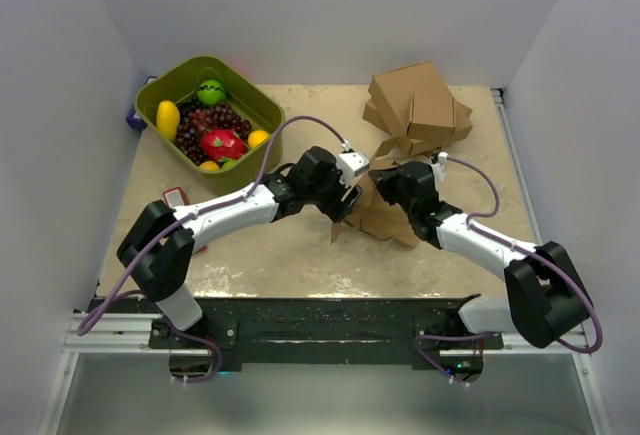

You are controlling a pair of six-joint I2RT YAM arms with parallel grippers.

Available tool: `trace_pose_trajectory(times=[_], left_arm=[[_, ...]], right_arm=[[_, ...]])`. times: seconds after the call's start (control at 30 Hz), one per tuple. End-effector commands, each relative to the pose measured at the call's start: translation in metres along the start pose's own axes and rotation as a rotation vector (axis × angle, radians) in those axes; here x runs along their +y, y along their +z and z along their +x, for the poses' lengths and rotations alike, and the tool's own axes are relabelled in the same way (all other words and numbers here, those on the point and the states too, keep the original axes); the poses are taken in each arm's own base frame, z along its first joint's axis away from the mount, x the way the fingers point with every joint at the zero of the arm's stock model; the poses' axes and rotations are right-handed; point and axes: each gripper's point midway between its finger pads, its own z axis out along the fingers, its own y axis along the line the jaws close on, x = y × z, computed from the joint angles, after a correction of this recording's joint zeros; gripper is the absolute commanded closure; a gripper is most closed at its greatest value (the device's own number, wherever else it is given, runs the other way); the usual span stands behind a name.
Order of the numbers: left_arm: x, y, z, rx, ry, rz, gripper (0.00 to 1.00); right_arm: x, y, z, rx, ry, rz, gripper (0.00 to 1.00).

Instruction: Fold the paper box

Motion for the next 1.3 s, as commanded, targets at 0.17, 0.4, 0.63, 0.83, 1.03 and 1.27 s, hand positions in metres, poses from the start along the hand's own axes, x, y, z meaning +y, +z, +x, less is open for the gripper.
trace_pose_trajectory(times=[0.17, 0.4, 0.63, 0.83, 1.03, 1.27], left_arm=[[0.010, 0.007, -0.016, -0.022, 0.080, -0.088, 0.66], [0.008, 0.010, -0.007, -0.009, 0.096, -0.074, 1.00], [0.009, -0.006, 0.007, 0.018, 0.118, 0.000, 1.00], [0.014, -0.039, 0.011, -0.035, 0.088, 0.244, 1.00], [0.027, -0.038, 0.029, 0.046, 0.085, 0.256, 1.00], [0.039, -0.035, 0.031, 0.056, -0.001, 0.241, 1.00]], right_arm=[[0.014, 0.003, -0.008, -0.057, 0.020, -0.047, 0.96], [0.026, -0.004, -0.008, -0.046, -0.038, -0.112, 0.55], [0.048, -0.029, -0.006, -0.014, -0.220, -0.250, 0.20], [0.054, -0.059, 0.004, 0.037, -0.506, -0.388, 0.11], [0.043, -0.089, 0.022, 0.101, -0.715, -0.484, 0.15], [0.008, -0.094, 0.055, 0.156, -0.875, -0.403, 0.19]])
